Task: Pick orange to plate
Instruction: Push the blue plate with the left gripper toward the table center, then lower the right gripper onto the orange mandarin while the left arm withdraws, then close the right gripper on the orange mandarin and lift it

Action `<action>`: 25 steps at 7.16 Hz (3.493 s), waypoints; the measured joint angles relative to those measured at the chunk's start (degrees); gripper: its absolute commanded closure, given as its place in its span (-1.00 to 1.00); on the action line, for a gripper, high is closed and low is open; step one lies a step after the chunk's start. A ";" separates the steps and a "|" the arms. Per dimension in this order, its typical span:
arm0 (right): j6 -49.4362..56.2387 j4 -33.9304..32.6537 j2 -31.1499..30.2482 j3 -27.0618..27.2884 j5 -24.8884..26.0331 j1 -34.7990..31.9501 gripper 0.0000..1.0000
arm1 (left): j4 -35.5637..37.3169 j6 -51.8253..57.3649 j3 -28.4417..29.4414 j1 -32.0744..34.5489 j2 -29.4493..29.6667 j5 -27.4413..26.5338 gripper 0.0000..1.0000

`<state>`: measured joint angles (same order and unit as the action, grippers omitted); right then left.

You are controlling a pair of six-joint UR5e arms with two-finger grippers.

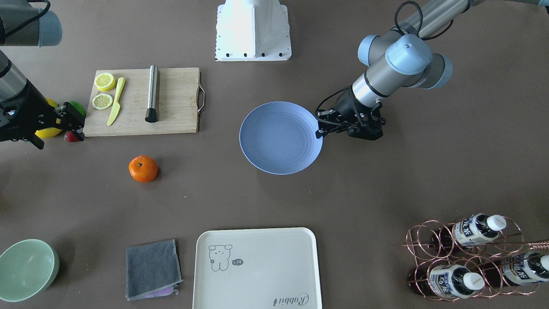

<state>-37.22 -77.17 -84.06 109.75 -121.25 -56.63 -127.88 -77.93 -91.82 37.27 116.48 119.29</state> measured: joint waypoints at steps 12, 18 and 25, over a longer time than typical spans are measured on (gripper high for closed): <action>-9.26 -0.58 10.22 -9.21 1.22 4.63 -0.97 | 17.84 31.50 -6.72 21.55 -8.11 12.96 -0.96; -16.72 0.00 17.01 -17.28 6.58 11.43 -0.97 | 20.38 57.98 -6.88 36.12 -23.16 19.98 -0.96; -17.08 5.03 17.00 -22.40 9.59 14.59 -0.73 | 20.27 59.65 -6.37 36.29 -26.00 20.45 -0.96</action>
<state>-54.31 -72.13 -67.06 87.35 -111.66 -42.03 -107.62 -18.28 -98.19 73.56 90.48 139.74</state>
